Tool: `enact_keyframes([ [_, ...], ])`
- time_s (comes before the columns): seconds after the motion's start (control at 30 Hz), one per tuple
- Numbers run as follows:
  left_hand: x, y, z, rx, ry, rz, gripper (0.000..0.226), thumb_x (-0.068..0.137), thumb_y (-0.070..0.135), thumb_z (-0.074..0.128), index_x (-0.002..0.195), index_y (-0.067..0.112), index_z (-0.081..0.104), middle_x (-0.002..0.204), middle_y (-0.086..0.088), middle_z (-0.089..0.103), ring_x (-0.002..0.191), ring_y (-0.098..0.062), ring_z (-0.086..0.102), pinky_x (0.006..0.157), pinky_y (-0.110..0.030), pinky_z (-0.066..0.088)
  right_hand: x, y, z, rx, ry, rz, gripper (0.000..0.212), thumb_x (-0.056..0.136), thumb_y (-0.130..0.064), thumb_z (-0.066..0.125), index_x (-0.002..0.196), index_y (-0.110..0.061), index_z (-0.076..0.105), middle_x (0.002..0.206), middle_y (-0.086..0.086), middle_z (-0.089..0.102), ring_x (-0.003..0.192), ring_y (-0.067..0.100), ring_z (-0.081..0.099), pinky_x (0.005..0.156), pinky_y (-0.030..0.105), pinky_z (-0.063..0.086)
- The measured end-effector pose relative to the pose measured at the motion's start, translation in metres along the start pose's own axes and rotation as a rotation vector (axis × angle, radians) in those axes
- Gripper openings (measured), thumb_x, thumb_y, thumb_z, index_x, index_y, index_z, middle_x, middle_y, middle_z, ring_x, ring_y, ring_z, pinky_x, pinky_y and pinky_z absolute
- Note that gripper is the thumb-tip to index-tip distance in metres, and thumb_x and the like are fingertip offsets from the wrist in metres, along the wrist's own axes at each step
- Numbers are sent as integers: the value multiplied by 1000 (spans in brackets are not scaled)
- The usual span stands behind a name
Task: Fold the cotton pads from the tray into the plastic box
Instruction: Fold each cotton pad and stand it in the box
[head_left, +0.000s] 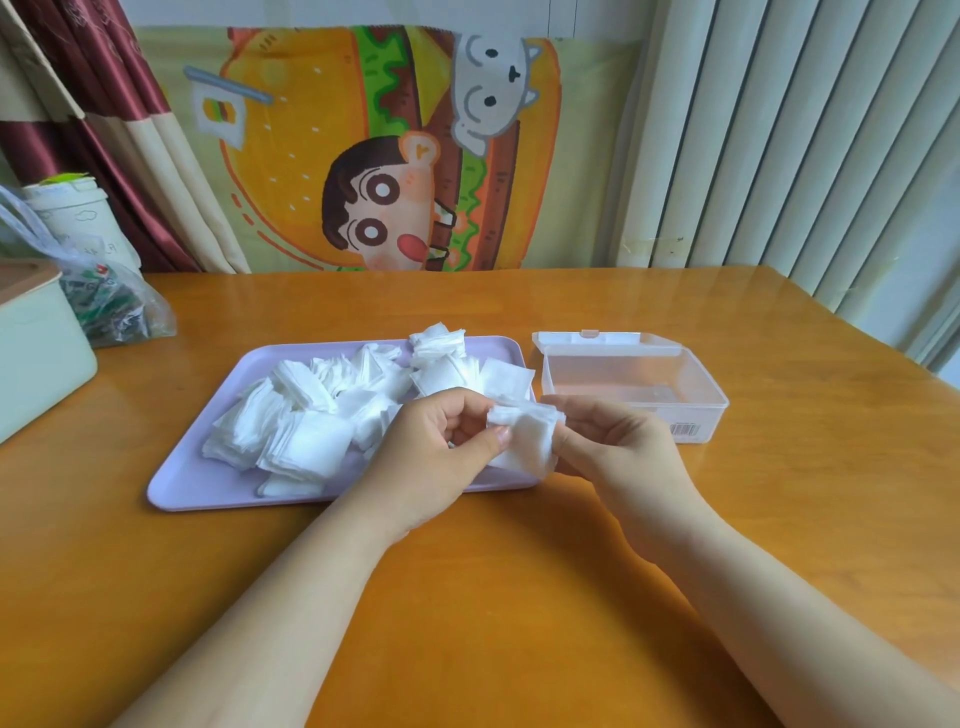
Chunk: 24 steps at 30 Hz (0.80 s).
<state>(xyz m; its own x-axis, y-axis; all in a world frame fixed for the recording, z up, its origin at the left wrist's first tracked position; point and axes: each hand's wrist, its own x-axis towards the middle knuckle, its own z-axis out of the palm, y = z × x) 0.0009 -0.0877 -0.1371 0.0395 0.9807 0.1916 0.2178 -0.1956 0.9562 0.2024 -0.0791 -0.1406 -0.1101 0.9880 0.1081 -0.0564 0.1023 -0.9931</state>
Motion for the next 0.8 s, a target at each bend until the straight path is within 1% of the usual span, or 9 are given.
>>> enact_keyframes([
  [0.13, 1, -3, 4, 26, 45, -10, 6, 93, 11, 77, 94, 15, 74, 81, -5, 74, 72, -9, 63, 73, -24, 54, 0, -1, -1, 20, -49, -10, 22, 101, -9, 67, 121, -8, 75, 107, 10, 82, 105, 30, 78, 94, 47, 63],
  [0.23, 1, -5, 9, 79, 112, 2, 7, 92, 15, 78, 93, 20, 72, 82, -4, 73, 70, -9, 64, 70, -26, 55, -1, -1, -1, 1, -93, -15, 47, 85, -29, 82, 128, -16, 72, 114, 6, 80, 112, 23, 75, 97, 44, 61],
  [0.33, 2, -6, 9, 171, 138, 26, 27, 89, 21, 81, 109, 34, 69, 88, 6, 64, 66, -7, 55, 67, -22, 51, 1, 5, 0, -129, -60, -77, 40, 87, -13, 86, 123, -27, 75, 108, 6, 81, 102, 21, 75, 95, 45, 61],
  [0.4, 0, -5, 7, 236, 90, 92, 49, 90, 21, 79, 132, 42, 62, 108, 14, 60, 80, 1, 59, 76, -18, 50, 1, 7, 0, -123, -51, -89, 30, 93, -12, 80, 114, -33, 80, 94, 25, 74, 84, 29, 67, 86, 48, 56],
  [0.47, -3, -2, 5, 386, 12, 249, 64, 90, 15, 74, 145, 44, 55, 135, 24, 51, 118, 6, 56, 95, -16, 47, 1, 6, -1, -112, -39, -89, 26, 92, -22, 78, 113, -37, 80, 92, 39, 65, 78, 41, 63, 84, 53, 57],
  [0.53, -6, 1, 7, 506, -68, 374, 70, 85, 14, 74, 147, 42, 55, 152, 25, 46, 143, 5, 41, 111, -13, 38, 1, 4, -1, -105, -43, -92, 26, 94, -22, 77, 117, -32, 78, 95, 35, 69, 88, 53, 70, 89, 67, 58],
  [0.57, -7, 2, 8, 539, -87, 397, 71, 83, 16, 76, 147, 39, 56, 153, 23, 47, 145, 4, 39, 114, -14, 36, 0, 3, -1, -107, -47, -89, 29, 96, -16, 76, 122, -29, 75, 95, 27, 75, 92, 47, 74, 91, 65, 58],
  [0.67, -8, 5, 17, 638, -39, 456, 68, 82, 26, 82, 145, 31, 58, 144, 15, 60, 134, 1, 50, 111, -31, 46, -1, 1, 1, -123, -33, -70, 51, 94, -7, 77, 137, -27, 61, 91, 12, 79, 85, 21, 76, 84, 45, 62],
  [0.8, -8, 9, 24, 673, 53, 491, 58, 81, 26, 78, 133, 38, 54, 123, 9, 70, 111, -14, 62, 84, -42, 59, -3, -7, 3, -57, -52, -12, 65, 88, -8, 84, 144, -23, 55, 98, 12, 81, 96, 25, 79, 90, 36, 62],
])
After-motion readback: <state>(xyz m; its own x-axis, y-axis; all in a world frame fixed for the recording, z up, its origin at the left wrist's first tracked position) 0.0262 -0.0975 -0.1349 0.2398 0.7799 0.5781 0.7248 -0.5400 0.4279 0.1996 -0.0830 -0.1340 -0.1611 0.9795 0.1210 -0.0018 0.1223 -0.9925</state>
